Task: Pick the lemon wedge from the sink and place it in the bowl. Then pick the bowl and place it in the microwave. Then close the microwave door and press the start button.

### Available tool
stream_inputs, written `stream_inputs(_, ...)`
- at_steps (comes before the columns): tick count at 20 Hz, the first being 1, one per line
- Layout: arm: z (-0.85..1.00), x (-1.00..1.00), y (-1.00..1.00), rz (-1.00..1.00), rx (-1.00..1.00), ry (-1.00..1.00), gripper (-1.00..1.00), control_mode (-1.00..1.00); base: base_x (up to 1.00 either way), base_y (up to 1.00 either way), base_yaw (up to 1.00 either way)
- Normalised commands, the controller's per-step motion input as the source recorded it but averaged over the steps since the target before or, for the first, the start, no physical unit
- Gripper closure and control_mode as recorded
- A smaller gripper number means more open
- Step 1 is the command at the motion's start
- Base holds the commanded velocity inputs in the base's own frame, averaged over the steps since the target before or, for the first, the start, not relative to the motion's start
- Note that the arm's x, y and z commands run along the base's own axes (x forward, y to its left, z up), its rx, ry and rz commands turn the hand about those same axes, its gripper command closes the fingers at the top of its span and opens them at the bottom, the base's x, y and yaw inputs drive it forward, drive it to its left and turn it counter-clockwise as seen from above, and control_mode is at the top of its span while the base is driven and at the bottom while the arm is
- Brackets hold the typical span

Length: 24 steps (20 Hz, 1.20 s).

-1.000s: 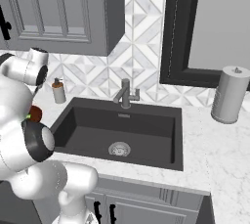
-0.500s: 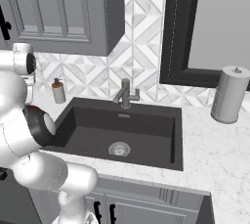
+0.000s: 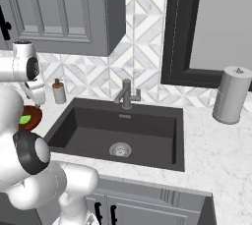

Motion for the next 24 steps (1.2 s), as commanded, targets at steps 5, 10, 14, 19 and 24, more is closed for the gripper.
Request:
stream_inputs(5, -0.01, 0.0, -0.26, 0.25, 0.17, -0.16, -1.0, -1.0, 0.0, 0.0, 0.0)
stream_inputs(10, 0.0, 0.02, -0.04, 0.26, 0.02, 0.02, -1.0, -1.0, 0.0, 0.0, 0.0)
stream_inputs(14, -0.01, 0.1, 0.0, 0.2, 0.0, 0.04, -1.0, -1.0, 0.0, 0.0, 0.0)
stream_inputs(19, -0.06, 0.22, 0.11, 0.12, 0.0, 0.09, -1.0, -1.0, 0.0, 0.0, 0.0)
stream_inputs(24, -0.18, 0.31, 0.29, 0.07, 0.0, 0.09, -1.0, -1.0, 0.0, 0.0, 0.0)
